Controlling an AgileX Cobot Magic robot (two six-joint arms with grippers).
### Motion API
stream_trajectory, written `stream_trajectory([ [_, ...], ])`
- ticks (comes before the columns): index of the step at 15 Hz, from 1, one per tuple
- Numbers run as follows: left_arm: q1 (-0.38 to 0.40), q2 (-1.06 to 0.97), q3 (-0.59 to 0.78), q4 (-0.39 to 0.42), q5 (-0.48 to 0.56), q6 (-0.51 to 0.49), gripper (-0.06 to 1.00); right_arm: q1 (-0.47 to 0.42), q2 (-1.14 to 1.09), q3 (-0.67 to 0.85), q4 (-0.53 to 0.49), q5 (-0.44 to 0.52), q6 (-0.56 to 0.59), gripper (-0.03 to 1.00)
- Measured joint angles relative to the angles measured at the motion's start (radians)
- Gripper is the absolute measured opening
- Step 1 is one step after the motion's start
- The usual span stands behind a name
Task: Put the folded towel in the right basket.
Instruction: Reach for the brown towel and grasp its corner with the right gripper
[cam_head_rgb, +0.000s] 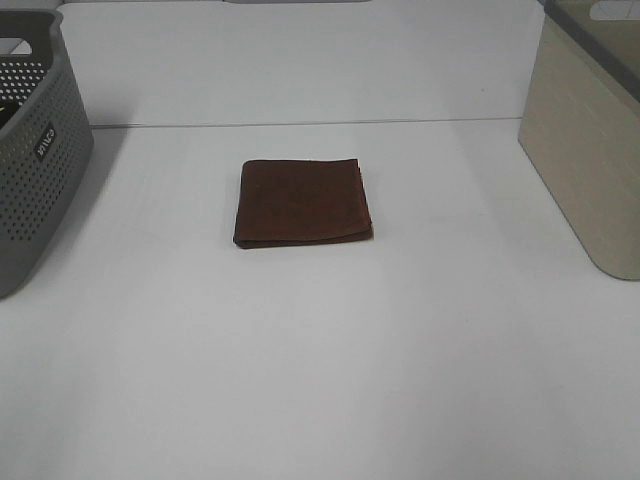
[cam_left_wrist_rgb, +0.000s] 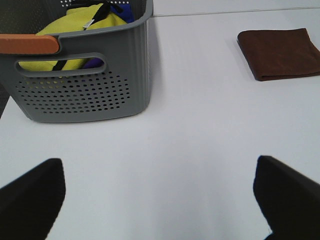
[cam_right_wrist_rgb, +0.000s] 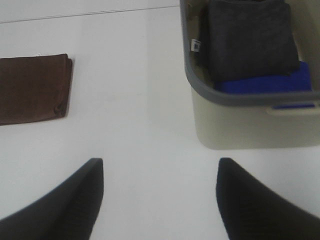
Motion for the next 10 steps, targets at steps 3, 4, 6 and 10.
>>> stream_trajectory([
  [3, 0.0, 0.0, 0.0, 0.0, 0.0, 0.0, 0.97, 0.0, 0.227, -0.189, 0.112, 0.0, -0.097, 0.62],
  [4, 0.0, 0.0, 0.0, 0.0, 0.0, 0.0, 0.97, 0.0, 0.305, -0.268, 0.16, 0.003, -0.14, 0.62],
  [6, 0.0, 0.0, 0.0, 0.0, 0.0, 0.0, 0.97, 0.0, 0.458, -0.399, 0.229, 0.018, -0.212, 0.62],
  [10, 0.0, 0.0, 0.0, 0.0, 0.0, 0.0, 0.97, 0.078, 0.676, -0.56, 0.23, 0.03, -0.243, 0.62],
])
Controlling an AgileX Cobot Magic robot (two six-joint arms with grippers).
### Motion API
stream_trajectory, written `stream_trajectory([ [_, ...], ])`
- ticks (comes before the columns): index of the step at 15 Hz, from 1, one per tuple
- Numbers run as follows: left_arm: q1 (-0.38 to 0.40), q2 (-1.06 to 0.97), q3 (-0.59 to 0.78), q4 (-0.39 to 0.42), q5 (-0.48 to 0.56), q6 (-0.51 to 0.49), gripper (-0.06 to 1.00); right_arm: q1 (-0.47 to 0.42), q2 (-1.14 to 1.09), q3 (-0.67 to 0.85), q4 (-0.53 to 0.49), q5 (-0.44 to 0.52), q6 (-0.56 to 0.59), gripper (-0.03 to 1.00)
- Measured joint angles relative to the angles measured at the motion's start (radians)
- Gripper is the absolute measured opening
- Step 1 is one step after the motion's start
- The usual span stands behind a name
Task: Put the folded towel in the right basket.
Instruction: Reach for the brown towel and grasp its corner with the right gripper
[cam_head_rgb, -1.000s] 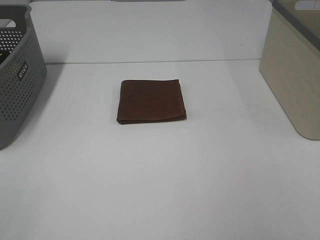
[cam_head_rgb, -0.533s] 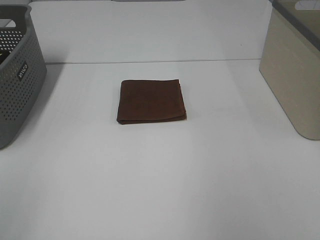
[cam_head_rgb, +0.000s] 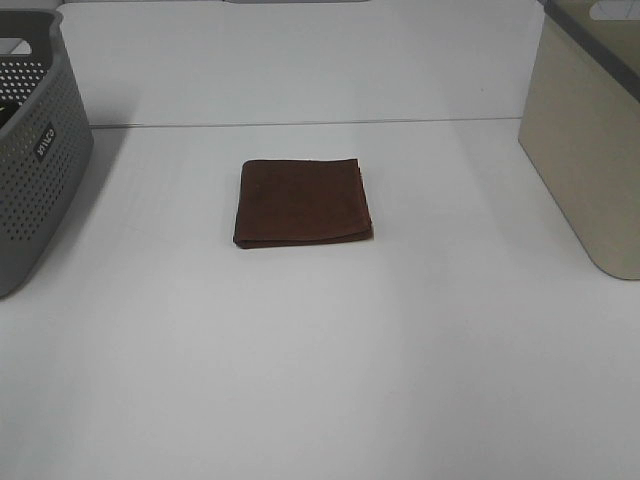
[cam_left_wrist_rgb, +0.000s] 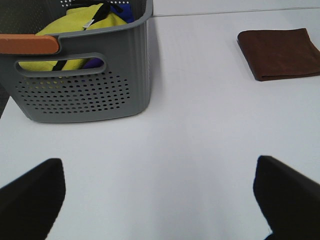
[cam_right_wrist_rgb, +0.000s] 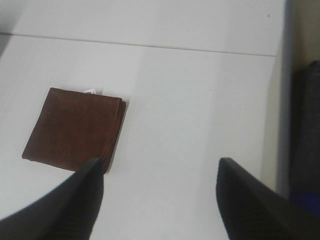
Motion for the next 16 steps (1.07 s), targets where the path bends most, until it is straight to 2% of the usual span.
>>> stream_trajectory([
  [1, 0.0, 0.0, 0.0, 0.0, 0.0, 0.0, 0.97, 0.038, 0.057, -0.035, -0.015, 0.005, 0.001, 0.62],
  [2, 0.0, 0.0, 0.0, 0.0, 0.0, 0.0, 0.97, 0.085, 0.174, -0.104, -0.016, 0.048, 0.049, 0.62],
  [4, 0.0, 0.0, 0.0, 0.0, 0.0, 0.0, 0.97, 0.09, 0.26, -0.162, -0.004, 0.105, 0.091, 0.62],
  [6, 0.0, 0.0, 0.0, 0.0, 0.0, 0.0, 0.97, 0.09, 0.378, -0.252, 0.048, 0.194, 0.099, 0.62],
  [9, 0.0, 0.0, 0.0, 0.0, 0.0, 0.0, 0.97, 0.09, 0.552, -0.392, 0.164, 0.277, 0.112, 0.62],
  [12, 0.0, 0.0, 0.0, 0.0, 0.0, 0.0, 0.97, 0.09, 0.702, -0.498, 0.276, 0.322, 0.117, 0.62],
  [16, 0.0, 0.0, 0.0, 0.0, 0.0, 0.0, 0.97, 0.102, 0.842, -0.564, 0.305, 0.34, 0.117, 0.62],
])
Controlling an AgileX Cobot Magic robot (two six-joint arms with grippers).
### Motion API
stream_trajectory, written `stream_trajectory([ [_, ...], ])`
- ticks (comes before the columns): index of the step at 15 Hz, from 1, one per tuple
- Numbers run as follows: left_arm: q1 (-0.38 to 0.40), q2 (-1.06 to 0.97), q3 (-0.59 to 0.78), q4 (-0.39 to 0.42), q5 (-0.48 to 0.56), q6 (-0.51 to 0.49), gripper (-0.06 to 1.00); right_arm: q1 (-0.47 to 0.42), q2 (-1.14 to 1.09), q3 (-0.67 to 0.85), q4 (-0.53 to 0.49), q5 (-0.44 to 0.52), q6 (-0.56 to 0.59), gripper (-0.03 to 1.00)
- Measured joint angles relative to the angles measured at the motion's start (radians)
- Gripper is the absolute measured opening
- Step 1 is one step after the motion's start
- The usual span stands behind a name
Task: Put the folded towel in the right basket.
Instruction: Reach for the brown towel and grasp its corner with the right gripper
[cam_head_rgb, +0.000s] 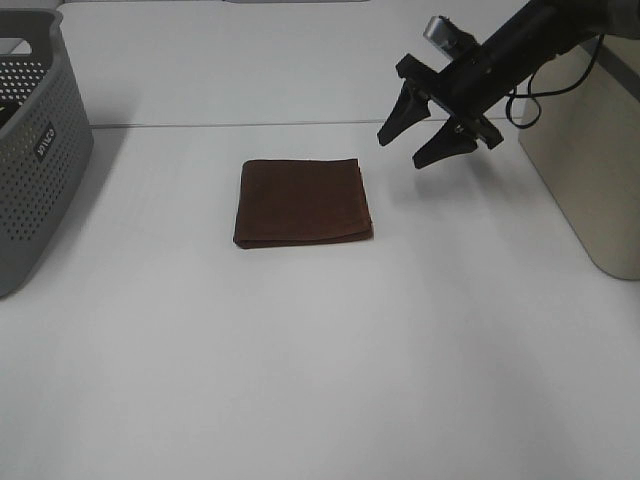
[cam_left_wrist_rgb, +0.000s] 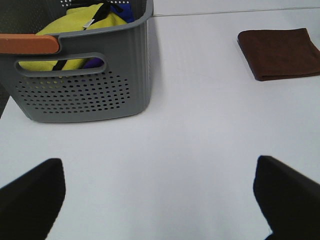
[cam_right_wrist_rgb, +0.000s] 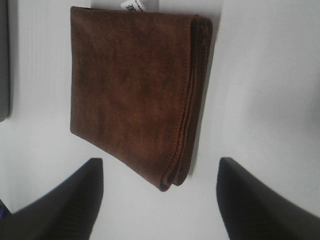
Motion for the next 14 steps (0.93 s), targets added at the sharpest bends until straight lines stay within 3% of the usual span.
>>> stream_trajectory([
  [6, 0.0, 0.0, 0.0, 0.0, 0.0, 0.0, 0.97, 0.052, 0.137, -0.034, 0.011, -0.042, -0.022, 0.7],
  [14, 0.0, 0.0, 0.0, 0.0, 0.0, 0.0, 0.97, 0.081, 0.183, -0.051, 0.075, -0.141, -0.027, 0.68],
])
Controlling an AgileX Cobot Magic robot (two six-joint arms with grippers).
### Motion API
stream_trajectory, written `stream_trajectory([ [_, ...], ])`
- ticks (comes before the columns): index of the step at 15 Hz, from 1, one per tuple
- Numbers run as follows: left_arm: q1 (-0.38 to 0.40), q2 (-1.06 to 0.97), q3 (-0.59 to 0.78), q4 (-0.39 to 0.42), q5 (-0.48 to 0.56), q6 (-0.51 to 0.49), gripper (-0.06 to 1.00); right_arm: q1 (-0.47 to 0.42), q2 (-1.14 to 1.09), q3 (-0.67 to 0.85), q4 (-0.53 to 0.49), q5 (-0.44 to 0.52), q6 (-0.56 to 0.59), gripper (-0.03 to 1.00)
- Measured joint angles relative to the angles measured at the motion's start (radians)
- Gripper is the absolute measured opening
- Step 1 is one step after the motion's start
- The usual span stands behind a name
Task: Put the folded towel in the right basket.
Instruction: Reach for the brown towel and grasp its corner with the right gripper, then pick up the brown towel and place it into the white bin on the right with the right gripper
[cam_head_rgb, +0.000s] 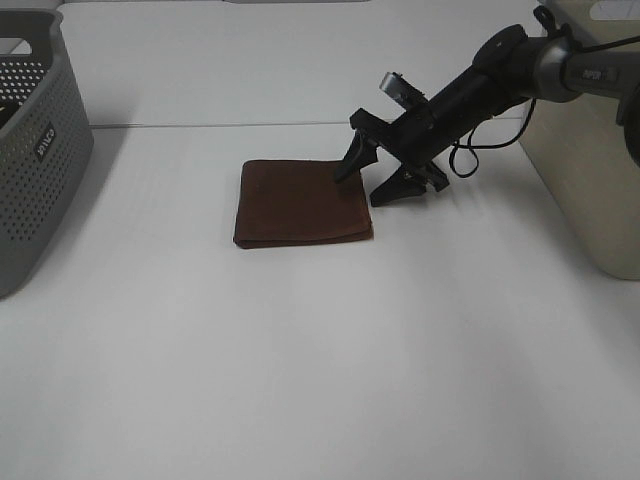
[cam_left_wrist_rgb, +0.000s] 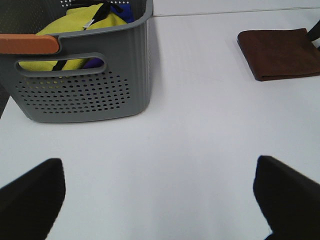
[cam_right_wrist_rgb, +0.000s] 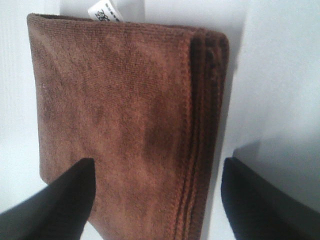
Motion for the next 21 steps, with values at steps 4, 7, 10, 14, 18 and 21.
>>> stream_trajectory([
  [4, 0.0, 0.0, 0.0, 0.0, 0.0, 0.0, 0.97, 0.048, 0.012, 0.0, -0.004, -0.038, -0.002, 0.45],
  [7, 0.0, 0.0, 0.0, 0.0, 0.0, 0.0, 0.97, 0.058, 0.014, 0.0, -0.023, -0.051, -0.004, 0.11],
  [10, 0.0, 0.0, 0.0, 0.0, 0.0, 0.0, 0.97, 0.058, -0.001, -0.019, -0.035, -0.034, -0.036, 0.07],
  [14, 0.0, 0.0, 0.0, 0.0, 0.0, 0.0, 0.97, 0.059, -0.144, -0.103, -0.146, 0.051, -0.046, 0.07],
  [18, 0.0, 0.0, 0.0, 0.0, 0.0, 0.0, 0.97, 0.059, -0.32, -0.112, -0.373, 0.099, 0.016, 0.07],
  [21, 0.0, 0.0, 0.0, 0.0, 0.0, 0.0, 0.97, 0.059, -0.446, -0.112, -0.628, 0.146, 0.126, 0.07],
])
